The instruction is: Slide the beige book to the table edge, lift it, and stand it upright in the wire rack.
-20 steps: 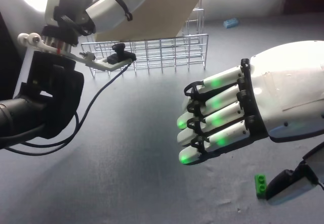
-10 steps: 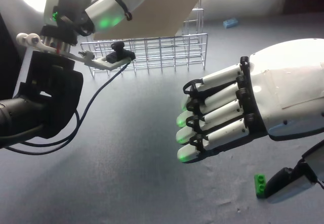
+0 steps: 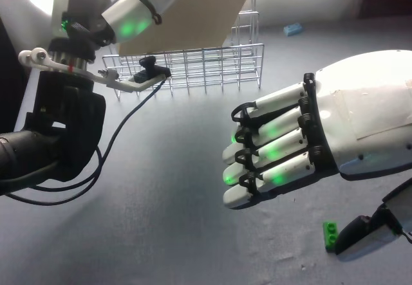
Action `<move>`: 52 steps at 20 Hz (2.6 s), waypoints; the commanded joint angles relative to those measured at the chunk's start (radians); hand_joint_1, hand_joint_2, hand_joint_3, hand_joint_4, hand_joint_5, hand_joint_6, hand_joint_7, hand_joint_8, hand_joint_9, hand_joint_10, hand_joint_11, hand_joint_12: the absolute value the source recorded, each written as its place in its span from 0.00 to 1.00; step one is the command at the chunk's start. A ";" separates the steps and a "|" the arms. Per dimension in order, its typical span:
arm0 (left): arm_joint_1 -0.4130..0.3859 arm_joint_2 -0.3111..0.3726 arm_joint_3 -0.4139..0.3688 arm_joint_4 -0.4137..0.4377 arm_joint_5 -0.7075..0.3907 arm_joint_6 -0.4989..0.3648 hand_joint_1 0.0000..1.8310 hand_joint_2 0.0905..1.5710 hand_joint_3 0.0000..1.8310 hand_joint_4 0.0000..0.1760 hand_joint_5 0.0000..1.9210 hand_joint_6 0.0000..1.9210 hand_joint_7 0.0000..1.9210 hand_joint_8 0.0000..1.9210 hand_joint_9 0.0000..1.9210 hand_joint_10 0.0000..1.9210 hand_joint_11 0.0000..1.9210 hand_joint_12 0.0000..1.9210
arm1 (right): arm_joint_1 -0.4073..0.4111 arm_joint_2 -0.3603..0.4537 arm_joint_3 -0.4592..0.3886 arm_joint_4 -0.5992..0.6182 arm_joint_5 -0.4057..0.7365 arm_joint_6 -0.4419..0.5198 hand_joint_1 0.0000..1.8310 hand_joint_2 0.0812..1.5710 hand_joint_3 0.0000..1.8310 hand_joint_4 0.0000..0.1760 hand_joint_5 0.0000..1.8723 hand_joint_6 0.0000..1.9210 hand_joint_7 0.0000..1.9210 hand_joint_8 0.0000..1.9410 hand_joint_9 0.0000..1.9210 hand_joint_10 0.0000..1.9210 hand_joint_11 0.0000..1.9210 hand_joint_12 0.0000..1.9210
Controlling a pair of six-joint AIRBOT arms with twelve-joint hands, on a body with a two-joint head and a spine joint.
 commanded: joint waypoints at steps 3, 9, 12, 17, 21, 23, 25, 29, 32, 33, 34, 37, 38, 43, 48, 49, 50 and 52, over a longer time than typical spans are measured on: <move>-0.010 -0.001 0.003 -0.017 -0.074 -0.011 0.73 0.76 0.00 0.00 0.40 0.63 0.39 0.72 0.39 0.77 0.34 0.78 | 0.015 0.002 -0.004 0.082 0.018 0.004 0.16 0.73 0.00 0.00 0.16 0.00 0.16 0.00 0.15 0.00 0.00 0.41; -0.020 -0.016 -0.006 -0.060 -0.059 -0.022 0.73 0.76 0.00 0.00 0.39 0.64 0.39 0.72 0.39 0.78 0.33 0.79 | 0.015 0.002 -0.004 0.082 0.018 0.005 0.18 0.73 0.00 0.00 0.16 0.00 0.16 0.00 0.15 0.00 0.00 0.40; -0.030 -0.023 0.001 -0.110 -0.044 -0.022 0.73 0.76 0.00 0.00 0.40 0.63 0.39 0.71 0.39 0.77 0.32 0.79 | 0.015 0.002 -0.004 0.082 0.013 0.005 0.16 0.73 0.00 0.00 0.17 0.00 0.16 0.00 0.15 0.00 0.00 0.41; -0.048 -0.035 0.015 -0.132 -0.043 -0.029 0.73 0.77 0.00 0.00 0.38 0.65 0.38 0.73 0.39 0.78 0.33 0.78 | 0.016 0.000 -0.009 0.082 0.014 0.004 0.16 0.74 0.00 0.00 0.16 0.00 0.15 0.00 0.14 0.00 0.00 0.40; -0.064 -0.043 0.035 -0.131 -0.043 -0.055 0.74 0.76 0.00 0.00 0.39 0.64 0.39 0.71 0.40 0.76 0.36 0.75 | 0.016 -0.004 -0.010 0.082 0.014 0.004 0.17 0.73 0.00 0.00 0.16 0.00 0.15 0.00 0.15 0.00 0.00 0.41; -0.064 -0.043 0.036 -0.123 -0.043 -0.087 0.73 0.76 0.00 0.00 0.39 0.64 0.39 0.72 0.39 0.77 0.35 0.76 | 0.016 -0.004 -0.010 0.082 0.014 0.004 0.16 0.73 0.00 0.00 0.15 0.00 0.15 0.00 0.15 0.00 0.00 0.41; -0.051 -0.032 0.027 -0.058 -0.046 -0.141 0.73 0.76 0.00 0.00 0.40 0.63 0.38 0.72 0.39 0.77 0.35 0.76 | 0.016 -0.004 -0.010 0.082 0.013 0.004 0.16 0.74 0.00 0.00 0.15 0.00 0.15 0.00 0.14 0.00 0.00 0.39; -0.033 -0.018 0.026 0.069 -0.093 -0.205 0.74 0.75 0.00 0.00 0.40 0.61 0.40 0.70 0.40 0.76 0.35 0.77 | 0.017 -0.004 -0.014 0.082 0.012 0.004 0.16 0.74 0.00 0.00 0.16 0.00 0.16 0.00 0.15 0.00 0.00 0.40; -0.037 -0.022 0.029 0.103 -0.111 -0.205 0.74 0.75 0.00 0.00 0.40 0.63 0.40 0.70 0.40 0.76 0.34 0.77 | 0.017 -0.004 -0.014 0.082 0.009 0.004 0.17 0.74 0.00 0.00 0.16 0.00 0.15 0.00 0.15 0.00 0.00 0.38; -0.039 -0.024 0.033 0.116 -0.120 -0.202 0.74 0.75 0.00 0.00 0.40 0.63 0.40 0.70 0.40 0.76 0.34 0.77 | 0.017 -0.005 -0.014 0.082 0.009 0.004 0.17 0.74 0.00 0.00 0.16 0.00 0.15 0.00 0.15 0.00 0.00 0.38; -0.042 -0.024 0.038 0.117 -0.124 -0.201 0.74 0.74 0.00 0.00 0.42 0.60 0.41 0.68 0.41 0.75 0.34 0.77 | 0.017 -0.007 -0.016 0.082 0.009 0.004 0.18 0.73 0.00 0.00 0.16 0.00 0.16 0.00 0.15 0.00 0.00 0.41; -0.040 -0.016 0.053 0.108 -0.115 -0.204 0.74 0.75 0.00 0.00 0.41 0.61 0.41 0.68 0.40 0.75 0.33 0.78 | 0.017 -0.016 -0.018 0.082 0.008 0.004 0.17 0.73 0.00 0.00 0.14 0.00 0.14 0.00 0.14 0.00 0.00 0.37; -0.040 -0.012 0.060 0.100 -0.112 -0.204 0.74 0.75 0.00 0.00 0.40 0.63 0.41 0.69 0.40 0.75 0.34 0.78 | 0.017 -0.023 -0.019 0.082 0.008 0.004 0.17 0.73 0.00 0.00 0.15 0.00 0.14 0.00 0.14 0.00 0.00 0.38; -0.038 0.000 0.074 0.080 -0.112 -0.204 0.74 0.75 0.00 0.00 0.41 0.61 0.41 0.69 0.41 0.75 0.35 0.78 | 0.028 -0.044 -0.018 0.082 -0.001 0.009 0.18 0.73 0.00 0.00 0.16 0.00 0.16 0.00 0.15 0.00 0.00 0.41; -0.025 0.007 0.066 0.066 -0.113 -0.209 0.74 0.75 0.00 0.00 0.40 0.64 0.40 0.69 0.40 0.76 0.34 0.78 | 0.032 -0.057 -0.013 0.082 -0.008 0.015 0.18 0.73 0.00 0.00 0.15 0.00 0.15 0.00 0.15 0.00 0.00 0.40; -0.026 0.003 0.067 0.058 -0.116 -0.209 0.74 0.75 0.00 0.00 0.39 0.65 0.41 0.68 0.40 0.76 0.34 0.78 | 0.033 -0.058 -0.011 0.082 -0.008 0.015 0.19 0.73 0.00 0.00 0.15 0.00 0.15 0.00 0.15 0.00 0.00 0.41; -0.029 -0.002 0.068 0.057 -0.116 -0.208 0.74 0.75 0.00 0.00 0.39 0.64 0.40 0.69 0.40 0.76 0.34 0.78 | 0.034 -0.060 -0.009 0.082 -0.008 0.015 0.18 0.73 0.00 0.00 0.15 0.00 0.15 0.00 0.15 0.00 0.00 0.39; -0.032 -0.008 0.063 0.057 -0.117 -0.208 0.73 0.76 0.00 0.00 0.39 0.64 0.39 0.71 0.39 0.77 0.33 0.79 | 0.034 -0.060 -0.007 0.082 -0.008 0.016 0.18 0.73 0.00 0.00 0.16 0.00 0.15 0.00 0.15 0.00 0.00 0.40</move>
